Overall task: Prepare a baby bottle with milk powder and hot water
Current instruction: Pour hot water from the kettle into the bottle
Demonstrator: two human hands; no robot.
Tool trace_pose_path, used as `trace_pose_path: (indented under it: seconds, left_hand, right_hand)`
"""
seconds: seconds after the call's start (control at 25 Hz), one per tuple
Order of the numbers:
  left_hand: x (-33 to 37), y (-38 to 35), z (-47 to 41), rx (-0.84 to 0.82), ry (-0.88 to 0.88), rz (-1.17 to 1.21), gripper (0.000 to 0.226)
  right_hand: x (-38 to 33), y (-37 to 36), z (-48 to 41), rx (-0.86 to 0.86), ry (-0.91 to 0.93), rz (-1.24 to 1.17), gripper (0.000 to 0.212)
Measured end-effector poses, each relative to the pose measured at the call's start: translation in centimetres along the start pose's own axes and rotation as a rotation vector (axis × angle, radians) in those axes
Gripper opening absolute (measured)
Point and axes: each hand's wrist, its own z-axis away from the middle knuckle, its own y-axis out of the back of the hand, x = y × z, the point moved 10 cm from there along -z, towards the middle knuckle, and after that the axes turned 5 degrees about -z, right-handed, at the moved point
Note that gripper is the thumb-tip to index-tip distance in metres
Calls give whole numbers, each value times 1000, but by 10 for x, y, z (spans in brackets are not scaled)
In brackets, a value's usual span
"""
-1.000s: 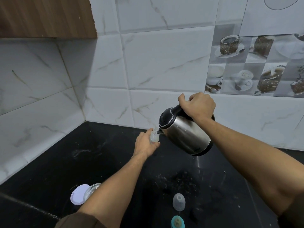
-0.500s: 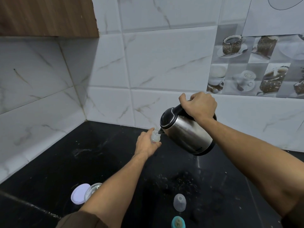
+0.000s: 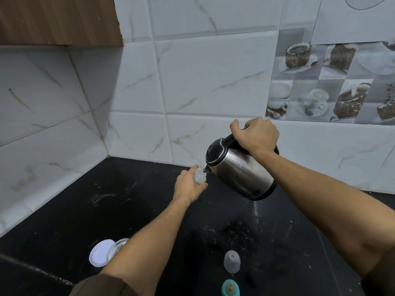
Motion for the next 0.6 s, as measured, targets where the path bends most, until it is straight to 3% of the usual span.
trace_pose_path:
  seconds: [0.6]
  left_hand:
    - [4,-1,2,-5,-12,-23,82]
  right_hand:
    - [3,0,-3,4,12,36,58]
